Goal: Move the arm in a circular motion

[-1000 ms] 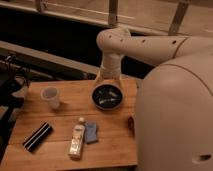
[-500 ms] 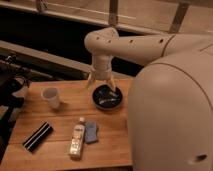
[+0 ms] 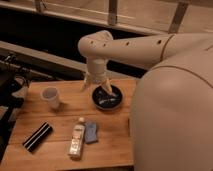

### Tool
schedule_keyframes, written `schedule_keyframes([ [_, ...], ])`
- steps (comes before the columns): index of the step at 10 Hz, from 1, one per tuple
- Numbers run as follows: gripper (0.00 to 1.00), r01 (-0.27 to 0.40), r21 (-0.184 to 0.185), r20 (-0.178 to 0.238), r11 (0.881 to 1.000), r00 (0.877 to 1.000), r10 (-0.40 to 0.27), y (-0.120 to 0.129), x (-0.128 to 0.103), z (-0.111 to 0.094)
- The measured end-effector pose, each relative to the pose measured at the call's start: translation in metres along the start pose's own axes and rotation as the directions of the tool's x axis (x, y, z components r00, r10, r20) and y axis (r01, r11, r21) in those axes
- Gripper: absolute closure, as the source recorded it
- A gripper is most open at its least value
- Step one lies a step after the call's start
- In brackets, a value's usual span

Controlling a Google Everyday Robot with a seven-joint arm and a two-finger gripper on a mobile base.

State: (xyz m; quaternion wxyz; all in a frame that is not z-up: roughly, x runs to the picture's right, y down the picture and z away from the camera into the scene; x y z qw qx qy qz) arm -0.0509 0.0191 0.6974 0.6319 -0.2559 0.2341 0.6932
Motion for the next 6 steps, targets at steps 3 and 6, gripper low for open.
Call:
schedule_keyframes([
  [3, 0.2, -0.023, 0.003, 0.011, 1.0, 1.0, 0.023, -0.021, 0.015, 0.002],
  [6, 0.2, -0.063, -0.003, 0.019, 0.998, 0.998, 0.064, -0.051, 0.03, 0.002],
])
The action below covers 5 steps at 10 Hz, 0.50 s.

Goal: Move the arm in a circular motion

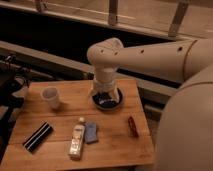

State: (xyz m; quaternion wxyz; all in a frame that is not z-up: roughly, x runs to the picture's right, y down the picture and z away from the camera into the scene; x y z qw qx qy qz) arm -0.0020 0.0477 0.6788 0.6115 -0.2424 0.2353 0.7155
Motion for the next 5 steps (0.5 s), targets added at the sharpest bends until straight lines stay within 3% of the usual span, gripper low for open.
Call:
schedule_keyframes([
  [2, 0.2, -0.008, -0.003, 0.011, 1.0, 1.0, 0.008, -0.003, 0.0, -0.002],
  [5, 0.2, -0.027, 0.001, 0.026, 1.0, 0.999, 0.027, -0.02, -0.022, -0.002],
])
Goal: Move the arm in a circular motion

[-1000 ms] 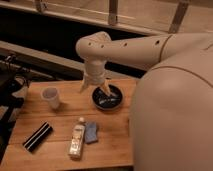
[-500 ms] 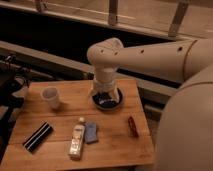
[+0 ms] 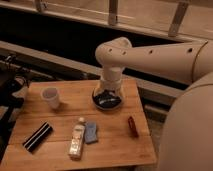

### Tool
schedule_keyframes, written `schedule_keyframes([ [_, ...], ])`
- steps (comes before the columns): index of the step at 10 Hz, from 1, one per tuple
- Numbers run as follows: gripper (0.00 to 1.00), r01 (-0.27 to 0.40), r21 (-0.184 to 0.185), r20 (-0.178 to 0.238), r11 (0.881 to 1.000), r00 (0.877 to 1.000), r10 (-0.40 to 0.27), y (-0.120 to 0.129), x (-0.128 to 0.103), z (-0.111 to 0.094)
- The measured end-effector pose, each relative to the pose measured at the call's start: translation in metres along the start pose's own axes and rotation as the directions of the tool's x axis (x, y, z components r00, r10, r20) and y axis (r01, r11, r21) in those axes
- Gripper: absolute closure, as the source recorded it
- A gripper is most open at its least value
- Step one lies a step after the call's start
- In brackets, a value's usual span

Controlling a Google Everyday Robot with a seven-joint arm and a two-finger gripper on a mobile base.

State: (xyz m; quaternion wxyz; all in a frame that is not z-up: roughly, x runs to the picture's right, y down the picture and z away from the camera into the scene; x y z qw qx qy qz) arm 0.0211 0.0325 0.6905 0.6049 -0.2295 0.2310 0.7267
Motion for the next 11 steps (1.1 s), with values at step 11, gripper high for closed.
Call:
schedule_keyframes([
  [11, 0.2, 0.021, 0.024, 0.037, 1.0, 0.999, -0.022, 0.039, -0.058, 0.006],
])
